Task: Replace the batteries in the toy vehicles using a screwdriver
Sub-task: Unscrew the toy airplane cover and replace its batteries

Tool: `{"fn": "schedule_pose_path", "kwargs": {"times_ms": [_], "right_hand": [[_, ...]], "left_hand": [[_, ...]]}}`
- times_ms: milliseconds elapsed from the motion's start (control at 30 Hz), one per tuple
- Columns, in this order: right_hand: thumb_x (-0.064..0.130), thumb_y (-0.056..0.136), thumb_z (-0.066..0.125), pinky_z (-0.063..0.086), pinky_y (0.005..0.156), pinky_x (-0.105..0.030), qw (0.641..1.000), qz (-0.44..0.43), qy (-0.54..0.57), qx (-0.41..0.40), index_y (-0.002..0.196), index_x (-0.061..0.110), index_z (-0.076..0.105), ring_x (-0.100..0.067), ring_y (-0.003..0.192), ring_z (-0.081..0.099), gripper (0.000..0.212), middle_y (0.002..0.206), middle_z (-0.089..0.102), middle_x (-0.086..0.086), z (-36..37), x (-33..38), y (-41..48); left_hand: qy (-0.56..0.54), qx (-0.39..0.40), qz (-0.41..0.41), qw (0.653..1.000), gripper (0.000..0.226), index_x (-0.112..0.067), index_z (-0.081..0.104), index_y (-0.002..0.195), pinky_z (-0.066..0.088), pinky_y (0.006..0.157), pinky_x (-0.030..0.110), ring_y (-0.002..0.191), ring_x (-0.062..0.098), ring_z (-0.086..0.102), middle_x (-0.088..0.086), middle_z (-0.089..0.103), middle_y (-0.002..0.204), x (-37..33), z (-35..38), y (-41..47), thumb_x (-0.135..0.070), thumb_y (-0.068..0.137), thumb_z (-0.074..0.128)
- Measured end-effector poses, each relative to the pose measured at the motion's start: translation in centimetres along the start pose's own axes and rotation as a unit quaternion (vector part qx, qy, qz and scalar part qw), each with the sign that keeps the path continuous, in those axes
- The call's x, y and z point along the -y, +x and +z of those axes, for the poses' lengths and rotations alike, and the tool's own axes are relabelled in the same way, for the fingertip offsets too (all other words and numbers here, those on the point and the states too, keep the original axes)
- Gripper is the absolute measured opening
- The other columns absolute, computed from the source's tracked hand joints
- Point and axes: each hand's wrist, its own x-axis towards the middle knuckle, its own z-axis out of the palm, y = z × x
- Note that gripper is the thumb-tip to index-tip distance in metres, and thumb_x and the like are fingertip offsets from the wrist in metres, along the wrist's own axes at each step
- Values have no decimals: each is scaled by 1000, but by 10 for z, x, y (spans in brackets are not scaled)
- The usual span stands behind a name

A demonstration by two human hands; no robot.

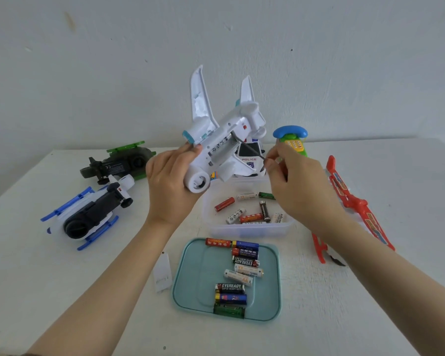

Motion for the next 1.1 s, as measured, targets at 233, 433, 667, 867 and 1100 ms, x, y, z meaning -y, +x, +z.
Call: {"fn": "schedule_pose_path", "kwargs": {"times_ms": [233,433,667,867,1100], "right_hand": [[20,98,46,50,60,-38,999,-21,-26,-20,104,14,57,-22,63,55,14,71,58,0,1,-1,4],[24,98,47,51,64,-39,998,-29,-58,-21,106,16,59,-24,71,58,17,82,64,-5,1,-4,8],[23,98,49,51,66,-42,997,-45,-65,-11,106,16,60,-25,71,57,16,81,64,-5,-1,-12,14],[24,98,49,44,63,-32,994,-56,-95,1,109,20,60,-22,68,56,16,75,60,1,-7,-17,20],[25,98,47,49,63,-35,996,-41,-80,-6,107,19,60,-20,64,53,17,71,55,2,-3,-12,16]], "left_hand": [[-19,23,-21,999,53,-17,51,121,27,94,25,106,20,52,12,67,116,5,1,-3,-35,75,69],[-48,45,-39,997,57,-16,51,123,27,98,20,105,19,51,11,66,115,8,3,-5,-36,73,71],[-95,66,-56,992,67,-15,49,123,39,91,32,103,17,46,5,61,109,8,-1,-2,-21,64,79],[-97,91,-74,988,68,-17,48,124,40,90,35,103,17,47,14,65,111,9,0,-4,-22,65,79],[-92,87,-67,990,58,-16,49,123,30,94,22,102,17,48,15,67,109,9,3,0,-36,72,67]]}}
